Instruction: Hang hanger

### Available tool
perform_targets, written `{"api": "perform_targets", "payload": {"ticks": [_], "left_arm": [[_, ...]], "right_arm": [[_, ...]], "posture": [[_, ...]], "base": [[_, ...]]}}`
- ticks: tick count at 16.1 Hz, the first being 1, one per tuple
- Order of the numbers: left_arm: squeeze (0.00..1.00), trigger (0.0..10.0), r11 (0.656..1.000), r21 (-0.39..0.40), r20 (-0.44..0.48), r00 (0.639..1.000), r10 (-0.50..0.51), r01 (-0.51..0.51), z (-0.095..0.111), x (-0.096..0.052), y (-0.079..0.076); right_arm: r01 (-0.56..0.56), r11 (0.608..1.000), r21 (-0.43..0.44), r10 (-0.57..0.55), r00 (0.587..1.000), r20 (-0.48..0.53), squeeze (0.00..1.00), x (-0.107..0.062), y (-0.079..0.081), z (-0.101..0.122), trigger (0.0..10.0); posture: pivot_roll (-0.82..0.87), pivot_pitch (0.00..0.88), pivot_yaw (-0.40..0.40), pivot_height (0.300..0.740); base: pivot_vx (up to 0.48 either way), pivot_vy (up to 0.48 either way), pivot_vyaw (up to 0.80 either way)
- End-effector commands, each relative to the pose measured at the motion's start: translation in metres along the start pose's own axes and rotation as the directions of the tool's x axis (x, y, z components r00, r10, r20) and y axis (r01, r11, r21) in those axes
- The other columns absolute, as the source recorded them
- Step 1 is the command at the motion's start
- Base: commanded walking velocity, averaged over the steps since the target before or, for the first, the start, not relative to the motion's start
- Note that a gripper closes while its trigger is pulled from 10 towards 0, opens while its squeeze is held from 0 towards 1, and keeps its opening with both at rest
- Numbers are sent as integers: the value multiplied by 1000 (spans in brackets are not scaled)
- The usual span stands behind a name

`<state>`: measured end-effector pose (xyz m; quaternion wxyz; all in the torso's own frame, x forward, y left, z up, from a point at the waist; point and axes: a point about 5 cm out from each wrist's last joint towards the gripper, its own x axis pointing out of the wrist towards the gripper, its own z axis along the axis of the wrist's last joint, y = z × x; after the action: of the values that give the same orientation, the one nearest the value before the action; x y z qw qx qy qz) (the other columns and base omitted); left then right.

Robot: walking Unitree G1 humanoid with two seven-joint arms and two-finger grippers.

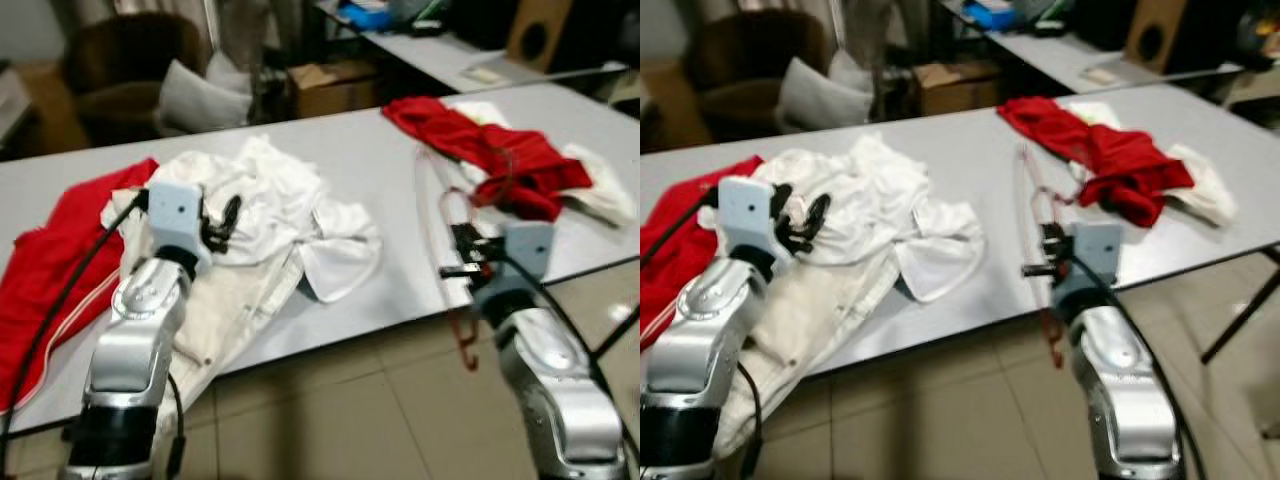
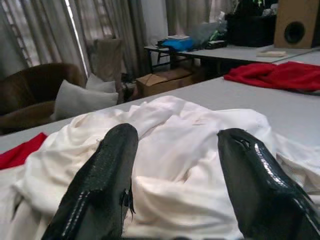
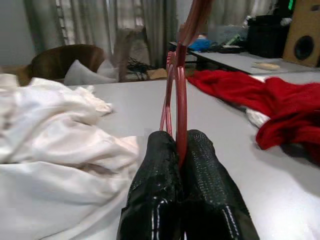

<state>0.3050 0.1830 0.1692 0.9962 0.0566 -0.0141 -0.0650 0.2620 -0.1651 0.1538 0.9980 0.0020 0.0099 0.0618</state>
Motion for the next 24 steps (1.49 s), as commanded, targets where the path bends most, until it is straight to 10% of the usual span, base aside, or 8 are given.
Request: {"api": "perform_targets", "payload": {"ticks": [1,5,6,9,11,13,14,24], "left_arm": [[0,10000,1000,-9,0,1000,13,-13,1,1,0],[161,10000,995,-30,-82,992,93,-96,-9,5,13],[1000,10000,994,-11,-129,986,108,-111,-14,9,16],[1000,10000,981,16,-161,967,196,-196,-19,15,27],[0,10000,970,-1,-186,953,238,-242,-23,22,34],[0,7412,968,-61,-197,953,228,-244,-25,24,35],[0,549,969,-87,-190,959,211,-231,-25,26,34],[0,0,967,-129,-186,963,193,-219,-32,29,33]], "right_arm": [[14,1000,-20,-14,1000,26,0,1,-4,7,10000],[17,1000,-23,-17,999,28,0,1,-5,6,10000],[18,1000,-24,-17,999,28,0,1,-4,6,10000],[20,1000,-24,-19,999,28,0,1,-4,6,10000],[23,999,-25,-22,999,29,0,1,-4,6,10000],[30,999,-26,-29,999,30,0,0,-6,6,10000],[32,999,-26,-31,999,30,0,0,-6,6,10000],[39,999,-31,-38,999,32,0,1,-5,5,10000]], "posture": [[10,0,72,740],[10,0,71,740],[9,0,72,740],[6,0,75,740],[0,0,82,740],[-2,0,84,740],[-2,0,84,740],[1,0,82,740]], "base": [[0,0,0],[0,0,0],[0,0,0],[0,0,0],[0,0,0],[0,0,0],[0,0,0],[0,0,0]]}}
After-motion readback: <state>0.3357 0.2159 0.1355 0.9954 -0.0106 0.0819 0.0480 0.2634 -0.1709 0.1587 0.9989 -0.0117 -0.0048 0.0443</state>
